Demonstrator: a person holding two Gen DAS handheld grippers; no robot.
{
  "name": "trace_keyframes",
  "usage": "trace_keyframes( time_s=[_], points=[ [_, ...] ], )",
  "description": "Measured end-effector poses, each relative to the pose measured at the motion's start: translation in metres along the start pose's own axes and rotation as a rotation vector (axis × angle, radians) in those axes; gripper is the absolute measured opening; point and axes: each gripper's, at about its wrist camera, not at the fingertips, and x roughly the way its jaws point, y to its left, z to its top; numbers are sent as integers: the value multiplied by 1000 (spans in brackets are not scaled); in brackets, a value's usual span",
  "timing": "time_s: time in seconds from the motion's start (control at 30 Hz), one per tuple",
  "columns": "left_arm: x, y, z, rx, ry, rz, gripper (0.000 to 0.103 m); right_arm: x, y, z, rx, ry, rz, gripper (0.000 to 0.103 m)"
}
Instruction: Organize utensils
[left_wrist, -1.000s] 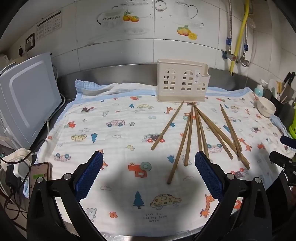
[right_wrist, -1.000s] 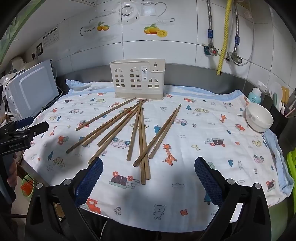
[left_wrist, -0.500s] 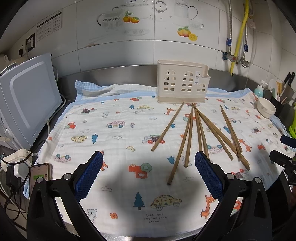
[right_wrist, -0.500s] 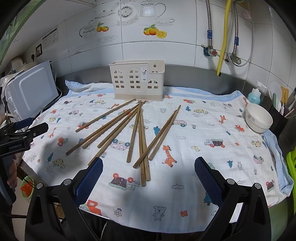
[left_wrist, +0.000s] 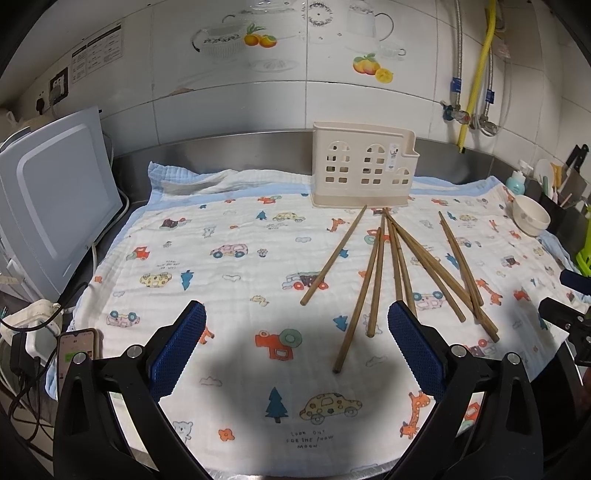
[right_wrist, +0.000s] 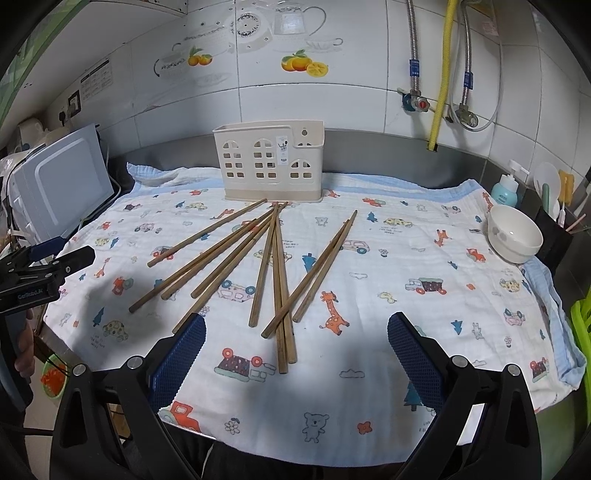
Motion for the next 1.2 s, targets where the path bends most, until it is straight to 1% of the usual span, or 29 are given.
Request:
trace_keyframes(
  time_s=[0.33, 0.43, 0.5, 0.6, 0.67, 0.7, 0.77, 0.83, 0.93, 1.0, 1.03, 1.2],
  points=[
    [3, -2, -1, 0, 1, -8, 97, 4, -6, -1, 13, 9, -12, 95],
    [4, 0, -2, -9, -4, -14, 95, 6, -7, -2, 17, 16, -11, 93],
    [4, 1, -2, -12, -5, -15, 92, 9, -8, -2, 22, 27, -6, 82],
    [6, 5, -3, -25, -5, -17, 89, 15, -9, -4, 27, 43, -12, 81],
    [8, 7, -3, -32, -1, -22, 87, 19, -10, -5, 35, 52, -7, 77],
    [9, 8, -3, -34, 0, -21, 85, 21, -10, -6, 41, 58, -5, 74],
    [12, 9, -3, -40, 5, -26, 81, 27, -10, -7, 47, 70, -2, 72],
    [15, 12, -3, -52, 13, -36, 75, 33, -11, -7, 54, 76, -7, 69],
    [20, 15, -3, -61, 16, -32, 72, 44, -12, -8, 75, 86, -12, 63],
    [23, 18, -3, -67, 18, -37, 70, 50, -14, -8, 89, 96, -7, 56],
    [25, 19, -2, -69, 19, -38, 70, 54, -14, -7, 95, 100, -10, 56],
    [35, 21, 0, -62, 29, -38, 70, 68, -12, -5, 119, 119, 3, 41]
  ],
)
